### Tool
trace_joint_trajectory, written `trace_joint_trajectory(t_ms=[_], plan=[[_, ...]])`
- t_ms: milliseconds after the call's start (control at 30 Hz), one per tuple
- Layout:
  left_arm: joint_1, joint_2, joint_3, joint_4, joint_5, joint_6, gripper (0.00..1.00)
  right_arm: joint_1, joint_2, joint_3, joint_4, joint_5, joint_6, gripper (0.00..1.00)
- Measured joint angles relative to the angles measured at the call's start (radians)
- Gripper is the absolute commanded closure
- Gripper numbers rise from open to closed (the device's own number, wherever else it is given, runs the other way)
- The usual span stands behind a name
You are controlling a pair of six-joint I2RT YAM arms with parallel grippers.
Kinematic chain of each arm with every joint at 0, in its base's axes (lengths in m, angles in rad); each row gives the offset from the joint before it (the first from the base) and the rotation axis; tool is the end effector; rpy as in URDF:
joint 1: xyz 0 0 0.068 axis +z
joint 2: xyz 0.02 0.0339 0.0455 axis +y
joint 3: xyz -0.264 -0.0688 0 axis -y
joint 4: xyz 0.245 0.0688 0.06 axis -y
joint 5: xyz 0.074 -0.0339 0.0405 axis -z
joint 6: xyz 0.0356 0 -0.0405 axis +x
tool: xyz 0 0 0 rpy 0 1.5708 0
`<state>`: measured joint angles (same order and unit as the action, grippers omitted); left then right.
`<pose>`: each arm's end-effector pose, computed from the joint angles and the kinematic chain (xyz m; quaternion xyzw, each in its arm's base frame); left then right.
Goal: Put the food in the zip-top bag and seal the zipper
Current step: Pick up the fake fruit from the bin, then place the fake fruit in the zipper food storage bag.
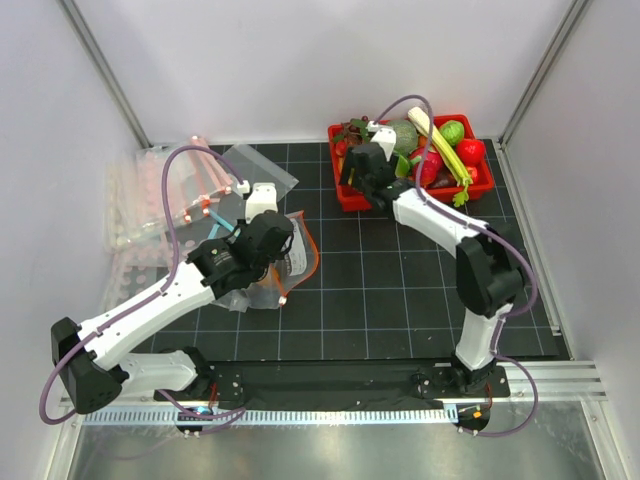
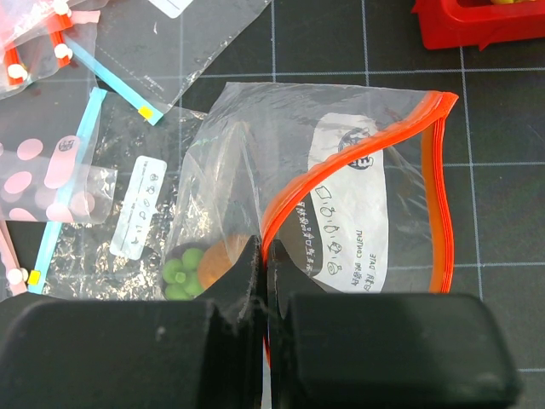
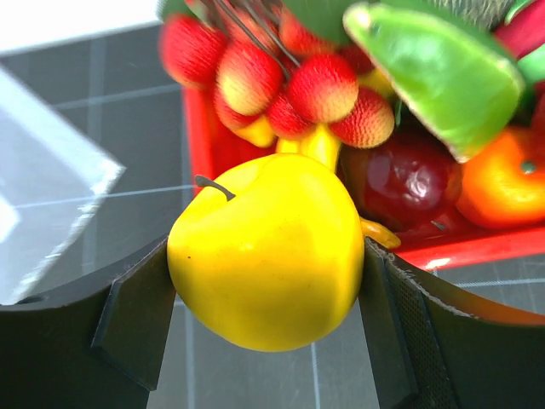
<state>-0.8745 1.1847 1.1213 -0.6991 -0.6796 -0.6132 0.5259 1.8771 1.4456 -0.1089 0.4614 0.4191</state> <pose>0.1727 -0.1716 0.3322 -0.0170 0.8766 -0.0255 0.4803 0.3868 0.2062 0.2628 0.0673 0.8519 0.0411 0.5177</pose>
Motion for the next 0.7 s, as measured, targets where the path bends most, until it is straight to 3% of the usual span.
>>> trace_joint_trajectory(t_ms=[333, 567, 700], plan=[[0.0, 0.005, 0.0, 0.0, 0.0, 0.0, 0.99, 0.037, -0.401, -0.277, 0.048, -0.167, 0.056, 0.55], [0.0, 0.005, 0.0, 0.0, 0.0, 0.0, 0.98, 0.272, -0.702, -0.579, 0.162, -0.233, 0.072, 0.55], [0.0, 0.005, 0.0, 0.0, 0.0, -0.003, 0.99, 0.372, -0.758, -0.66, 0.266, -0.26, 0.03, 0.56]])
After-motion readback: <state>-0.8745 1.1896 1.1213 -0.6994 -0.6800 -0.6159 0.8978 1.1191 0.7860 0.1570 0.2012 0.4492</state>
